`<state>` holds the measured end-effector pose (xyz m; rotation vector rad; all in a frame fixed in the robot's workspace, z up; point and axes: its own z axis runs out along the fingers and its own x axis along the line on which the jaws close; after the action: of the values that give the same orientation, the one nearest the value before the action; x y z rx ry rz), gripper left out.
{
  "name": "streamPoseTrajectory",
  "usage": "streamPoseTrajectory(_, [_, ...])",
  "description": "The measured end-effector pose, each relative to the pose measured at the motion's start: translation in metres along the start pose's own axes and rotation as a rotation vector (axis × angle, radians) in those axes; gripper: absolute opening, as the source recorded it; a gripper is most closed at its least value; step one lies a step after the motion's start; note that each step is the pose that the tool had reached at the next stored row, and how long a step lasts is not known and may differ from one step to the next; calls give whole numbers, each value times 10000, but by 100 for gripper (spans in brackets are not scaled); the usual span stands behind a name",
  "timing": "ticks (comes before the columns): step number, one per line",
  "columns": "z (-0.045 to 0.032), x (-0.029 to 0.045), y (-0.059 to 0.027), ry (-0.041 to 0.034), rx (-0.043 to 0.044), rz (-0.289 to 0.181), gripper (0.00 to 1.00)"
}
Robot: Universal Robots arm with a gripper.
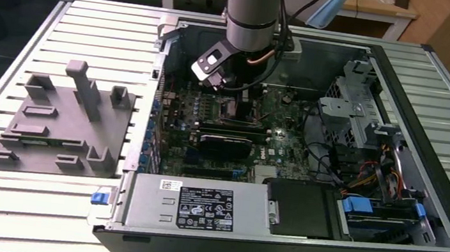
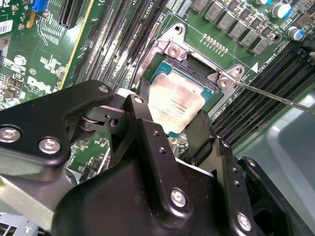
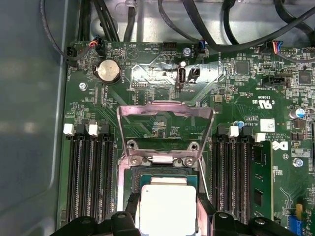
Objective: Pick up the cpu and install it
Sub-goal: 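Place the cpu into insertion slot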
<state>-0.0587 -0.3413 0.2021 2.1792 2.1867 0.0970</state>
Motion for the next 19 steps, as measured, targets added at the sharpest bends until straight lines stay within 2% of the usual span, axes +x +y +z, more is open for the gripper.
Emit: streamPoseTrajectory(19, [96, 55, 6, -2, 37, -1, 54])
